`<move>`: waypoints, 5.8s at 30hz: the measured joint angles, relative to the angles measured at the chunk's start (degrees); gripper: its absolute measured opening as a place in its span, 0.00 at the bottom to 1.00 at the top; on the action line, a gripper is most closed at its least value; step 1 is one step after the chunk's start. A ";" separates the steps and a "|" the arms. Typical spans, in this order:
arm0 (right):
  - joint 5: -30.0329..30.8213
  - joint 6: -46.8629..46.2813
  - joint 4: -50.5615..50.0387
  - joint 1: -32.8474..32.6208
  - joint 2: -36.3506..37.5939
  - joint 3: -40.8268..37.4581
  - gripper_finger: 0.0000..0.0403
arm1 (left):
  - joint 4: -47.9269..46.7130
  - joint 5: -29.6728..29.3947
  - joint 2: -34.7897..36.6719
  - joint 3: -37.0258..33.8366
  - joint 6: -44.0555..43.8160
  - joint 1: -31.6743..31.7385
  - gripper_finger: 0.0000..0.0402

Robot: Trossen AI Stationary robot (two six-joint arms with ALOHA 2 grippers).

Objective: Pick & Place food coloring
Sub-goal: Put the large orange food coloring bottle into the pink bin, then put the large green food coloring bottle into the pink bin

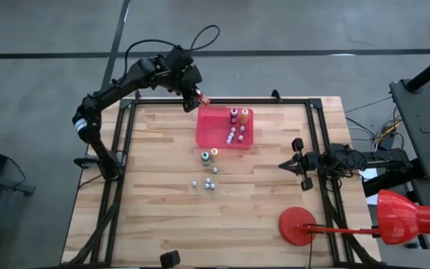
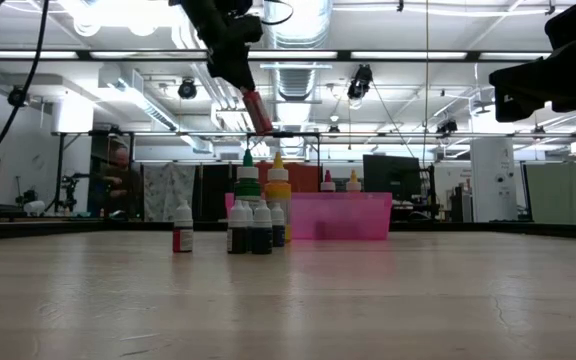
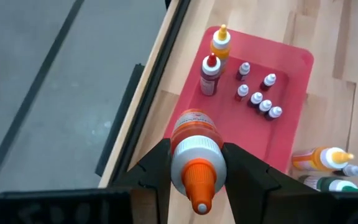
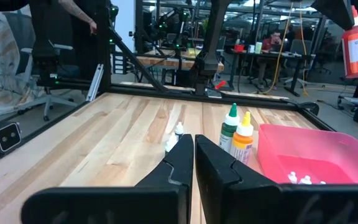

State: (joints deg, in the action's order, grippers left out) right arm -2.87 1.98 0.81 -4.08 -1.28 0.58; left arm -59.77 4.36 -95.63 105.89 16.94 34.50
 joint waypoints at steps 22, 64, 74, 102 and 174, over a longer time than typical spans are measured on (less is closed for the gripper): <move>0.00 -0.01 0.00 0.00 0.00 0.00 0.02 | -8.53 1.84 -20.39 21.23 -0.01 0.38 0.24; 0.00 -0.01 0.00 -0.01 0.00 0.00 0.02 | -10.93 -3.41 -37.52 28.68 2.53 -4.42 0.24; 0.00 -0.02 0.00 -0.01 0.00 0.00 0.02 | -10.73 -4.91 -38.75 28.68 4.15 -4.59 0.24; 0.00 -0.01 0.00 0.01 0.00 0.00 0.02 | -7.04 -6.93 -38.91 25.75 6.76 -5.18 0.28; 0.01 0.00 -0.01 -0.01 0.00 0.00 0.02 | -12.69 -7.62 -34.70 28.96 2.66 -5.29 0.57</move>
State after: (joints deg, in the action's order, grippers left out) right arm -2.86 1.98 0.80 -4.10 -1.28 0.58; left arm -72.45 -3.27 -130.34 134.85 19.60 29.21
